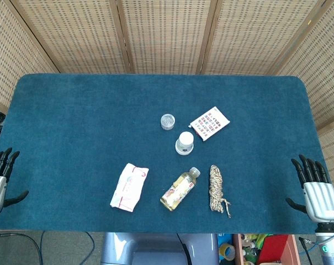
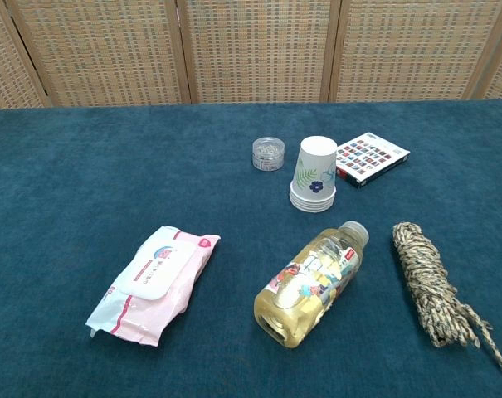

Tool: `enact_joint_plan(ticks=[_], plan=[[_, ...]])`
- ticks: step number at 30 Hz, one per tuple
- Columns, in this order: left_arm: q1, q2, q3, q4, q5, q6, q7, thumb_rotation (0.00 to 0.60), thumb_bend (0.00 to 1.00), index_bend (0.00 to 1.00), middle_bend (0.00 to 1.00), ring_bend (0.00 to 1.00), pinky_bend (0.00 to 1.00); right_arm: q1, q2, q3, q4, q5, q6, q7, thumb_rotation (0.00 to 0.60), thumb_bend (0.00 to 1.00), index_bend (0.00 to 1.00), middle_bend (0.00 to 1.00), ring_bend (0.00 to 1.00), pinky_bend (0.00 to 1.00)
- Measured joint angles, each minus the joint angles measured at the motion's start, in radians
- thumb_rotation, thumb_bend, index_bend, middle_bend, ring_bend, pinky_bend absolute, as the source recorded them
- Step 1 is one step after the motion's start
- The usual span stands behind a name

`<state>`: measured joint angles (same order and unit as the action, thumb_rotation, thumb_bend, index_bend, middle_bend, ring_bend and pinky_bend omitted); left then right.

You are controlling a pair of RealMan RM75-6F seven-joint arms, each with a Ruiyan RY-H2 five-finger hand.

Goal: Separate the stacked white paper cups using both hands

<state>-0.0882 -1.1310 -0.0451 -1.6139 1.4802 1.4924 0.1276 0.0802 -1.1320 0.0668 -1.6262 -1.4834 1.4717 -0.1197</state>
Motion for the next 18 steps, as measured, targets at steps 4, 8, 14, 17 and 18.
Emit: enact_joint_plan(ticks=[4,8,14,17,18], plan=[[-0.001,0.0,0.001,0.0,0.0,-0.004,-0.001,0.6,0.16,0.0,0.0,0.0,0.0,0.0,-0.001,-0.001,0.002,-0.001,-0.001,-0.001,0.6,0.09,0.0,0.0,0.0,0.01],[-0.002,0.001,0.002,-0.001,0.001,-0.006,-0.002,0.6,0.16,0.0,0.0,0.0,0.0,0.001,0.0,-0.002,0.0,-0.002,-0.003,0.004,0.6,0.09,0.0,0.0,0.0,0.01],[-0.001,0.003,0.003,-0.004,0.003,-0.005,-0.004,0.6,0.16,0.0,0.0,0.0,0.0,0.002,0.007,-0.008,-0.012,-0.009,-0.009,0.016,0.6,0.09,0.0,0.0,0.0,0.01],[-0.002,0.003,0.003,-0.003,-0.001,-0.009,-0.002,0.6,0.16,0.0,0.0,0.0,0.0,0.002,0.009,-0.008,-0.015,-0.01,-0.009,0.013,0.6,0.09,0.0,0.0,0.0,0.01],[-0.003,0.003,0.003,-0.003,-0.002,-0.011,-0.003,0.6,0.16,0.0,0.0,0.0,0.0,0.003,0.01,-0.008,-0.017,-0.01,-0.009,0.013,0.6,0.09,0.0,0.0,0.0,0.01]])
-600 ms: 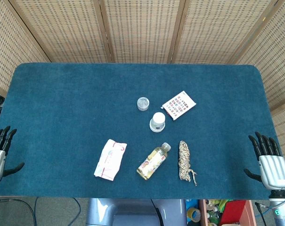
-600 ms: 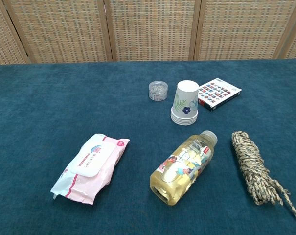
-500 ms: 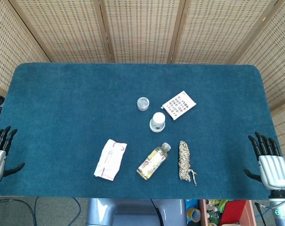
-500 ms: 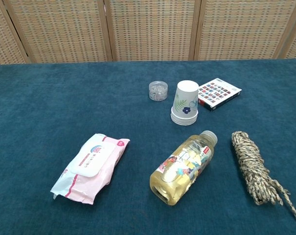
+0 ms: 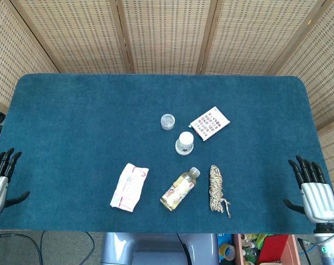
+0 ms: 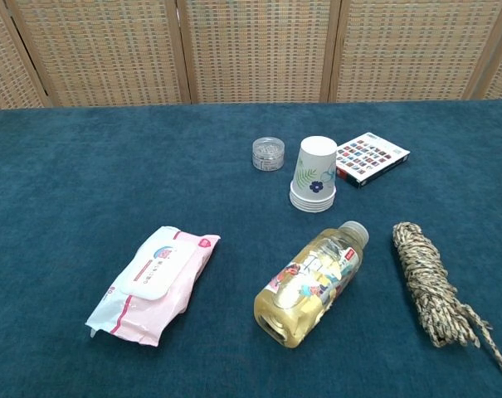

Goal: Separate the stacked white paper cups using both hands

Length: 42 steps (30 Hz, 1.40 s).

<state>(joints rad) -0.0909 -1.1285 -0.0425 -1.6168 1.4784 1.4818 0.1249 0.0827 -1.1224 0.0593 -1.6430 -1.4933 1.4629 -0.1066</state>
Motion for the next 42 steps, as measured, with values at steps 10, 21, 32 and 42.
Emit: enact_joint_plan(ticks=[10,21,32,42], plan=[[-0.002,-0.003,0.001,-0.001,0.0,-0.003,0.0,0.6,0.16,0.0,0.0,0.0,0.0,0.002,0.0,0.006,-0.001,0.007,-0.001,0.016,0.6,0.09,0.0,0.0,0.0,0.01],[-0.006,-0.01,-0.008,0.018,-0.022,-0.016,-0.018,0.6,0.16,0.0,0.0,0.0,0.0,0.089,0.03,0.077,-0.111,-0.001,-0.045,-0.023,0.6,0.09,0.16,0.02,0.0,0.18],[-0.017,-0.037,-0.016,0.064,-0.065,-0.054,-0.012,0.6,0.16,0.0,0.0,0.0,0.0,0.335,0.003,0.219,-0.247,0.171,-0.278,-0.255,0.6,0.09,0.24,0.11,0.0,0.29],[-0.024,-0.048,-0.033,0.095,-0.11,-0.077,-0.022,0.6,0.16,0.0,0.0,0.0,0.0,0.621,-0.093,0.325,-0.223,0.516,-0.476,-0.449,0.6,0.16,0.24,0.11,0.0,0.3]])
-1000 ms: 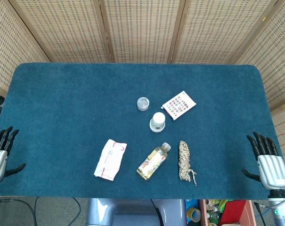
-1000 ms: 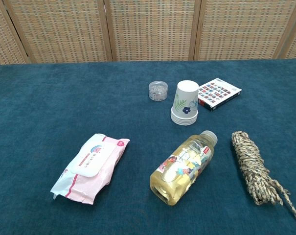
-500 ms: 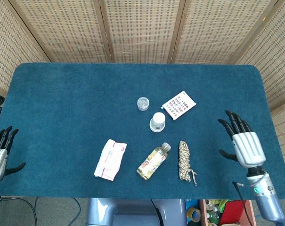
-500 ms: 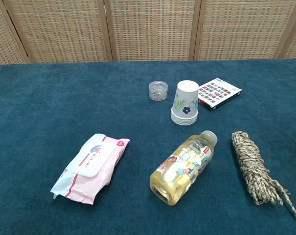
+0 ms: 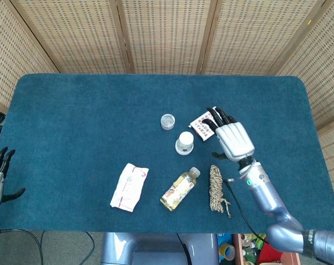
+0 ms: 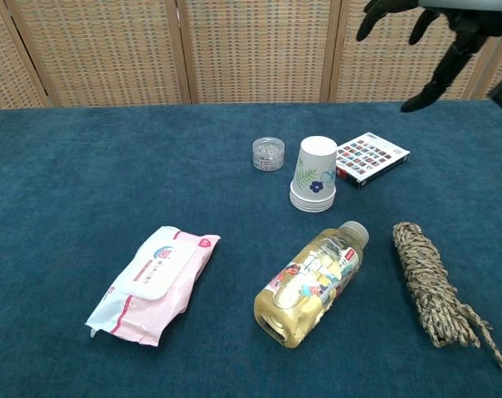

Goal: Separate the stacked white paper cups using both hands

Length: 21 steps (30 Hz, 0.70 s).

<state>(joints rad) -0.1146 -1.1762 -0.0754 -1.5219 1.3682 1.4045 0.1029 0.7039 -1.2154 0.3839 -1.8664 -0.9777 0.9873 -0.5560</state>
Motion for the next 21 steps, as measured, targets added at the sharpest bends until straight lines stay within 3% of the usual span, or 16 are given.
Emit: enact_joint_plan(ticks=[9,21], plan=[[-0.012,-0.014,-0.004,0.01,-0.016,-0.02,0.028,0.6,0.16,0.0,0.0,0.0,0.0,0.229,-0.106,-0.005,0.162,0.311,-0.134,-0.121,0.6,0.17,0.24,0.12,0.0,0.3],[-0.023,-0.026,0.0,0.002,-0.02,-0.035,0.059,0.6,0.16,0.0,0.0,0.0,0.0,0.374,-0.2,-0.104,0.357,0.495,-0.228,-0.153,0.6,0.18,0.24,0.12,0.0,0.31]])
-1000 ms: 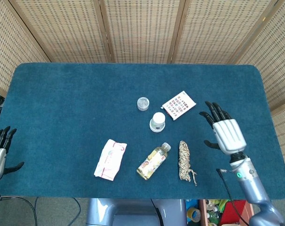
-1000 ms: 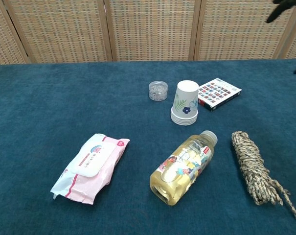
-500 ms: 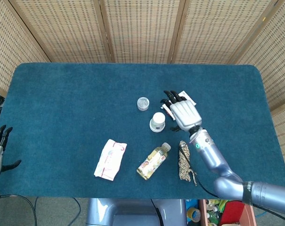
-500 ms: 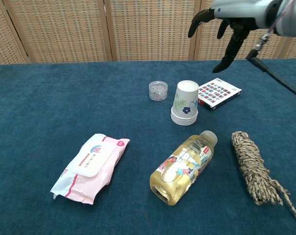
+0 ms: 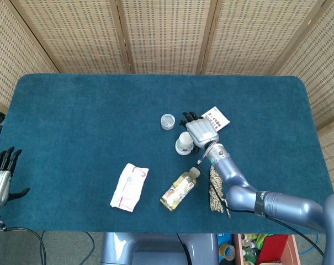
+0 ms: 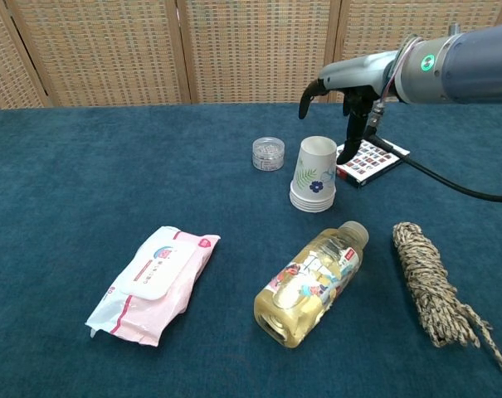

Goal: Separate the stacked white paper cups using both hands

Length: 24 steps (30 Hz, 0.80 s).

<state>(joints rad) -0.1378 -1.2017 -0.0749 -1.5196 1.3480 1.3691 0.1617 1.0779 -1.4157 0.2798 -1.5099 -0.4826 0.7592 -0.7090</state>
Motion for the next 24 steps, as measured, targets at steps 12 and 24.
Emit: enact_joint_plan(ticks=[12,24], plan=[[-0.005,-0.006,0.0,0.0,-0.009,-0.006,0.013,0.6,0.16,0.0,0.0,0.0,0.0,0.06,-0.053,-0.07,0.112,0.058,-0.047,0.04,0.6,0.19,0.28,0.16,0.0,0.34],[-0.008,-0.008,0.003,-0.004,-0.003,-0.005,0.011,0.6,0.16,0.0,0.0,0.0,0.0,0.057,-0.077,-0.088,0.141,-0.009,-0.009,0.11,0.6,0.23,0.68,0.58,0.46,0.7]])
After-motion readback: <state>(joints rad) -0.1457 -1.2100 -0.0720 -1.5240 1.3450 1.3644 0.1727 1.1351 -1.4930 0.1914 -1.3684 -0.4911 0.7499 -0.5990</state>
